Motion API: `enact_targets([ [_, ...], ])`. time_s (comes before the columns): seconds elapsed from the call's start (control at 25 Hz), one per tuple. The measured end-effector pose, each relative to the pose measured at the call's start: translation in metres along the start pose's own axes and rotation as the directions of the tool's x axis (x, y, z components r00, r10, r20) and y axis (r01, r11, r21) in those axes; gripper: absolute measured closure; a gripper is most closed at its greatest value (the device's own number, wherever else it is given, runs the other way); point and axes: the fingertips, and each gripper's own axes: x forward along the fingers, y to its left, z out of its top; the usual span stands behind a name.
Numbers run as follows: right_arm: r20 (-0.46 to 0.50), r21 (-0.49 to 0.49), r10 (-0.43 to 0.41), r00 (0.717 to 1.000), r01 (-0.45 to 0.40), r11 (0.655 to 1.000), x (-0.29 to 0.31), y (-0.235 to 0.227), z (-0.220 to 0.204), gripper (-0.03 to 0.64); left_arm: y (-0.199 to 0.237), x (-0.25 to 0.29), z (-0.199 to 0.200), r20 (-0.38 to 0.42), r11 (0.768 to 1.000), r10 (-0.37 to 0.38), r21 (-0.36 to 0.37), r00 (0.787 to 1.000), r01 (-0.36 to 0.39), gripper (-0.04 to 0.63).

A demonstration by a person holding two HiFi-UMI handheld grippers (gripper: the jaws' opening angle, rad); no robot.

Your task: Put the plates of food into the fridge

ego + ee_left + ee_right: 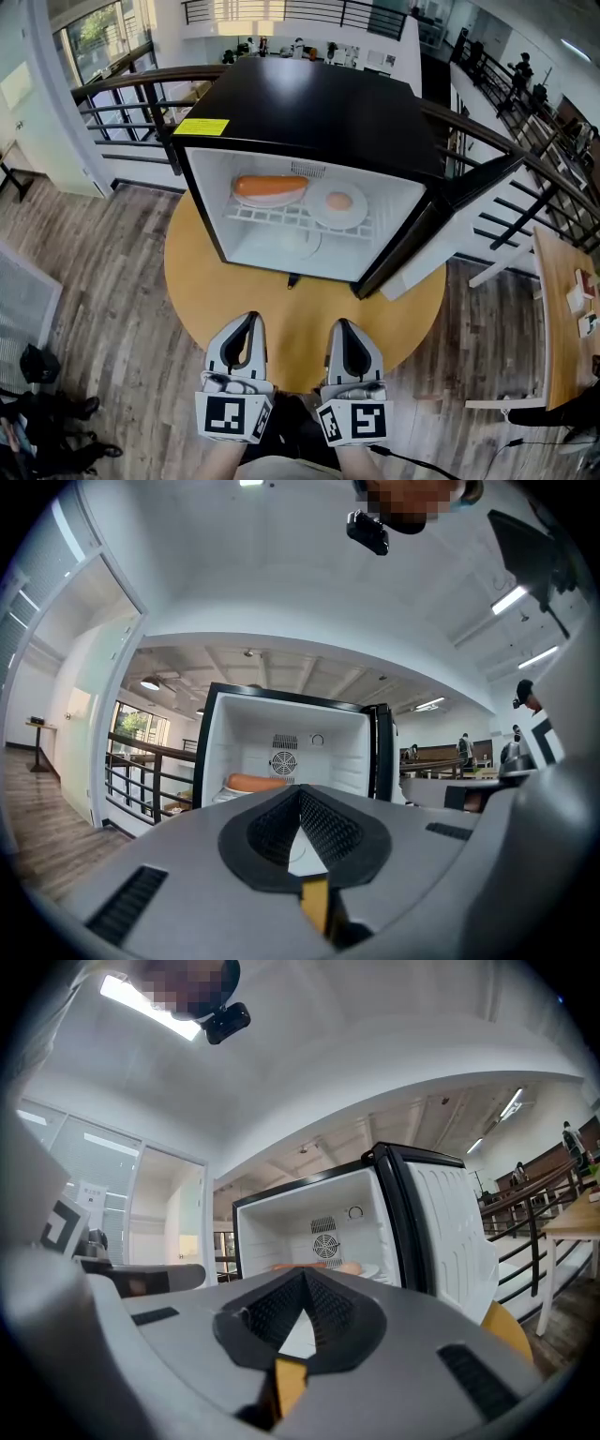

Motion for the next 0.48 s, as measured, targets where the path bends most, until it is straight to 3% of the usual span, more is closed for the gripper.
enact_targets([
  [0.48, -0.001, -0.009, -0.004, 1.0, 0.004, 1.0, 0.004, 0.01, 0.0, 0.606, 0.014, -0.007, 0.008, 0.026, 1.0, 0.022, -0.017, 0.999, -0.021, 0.588],
])
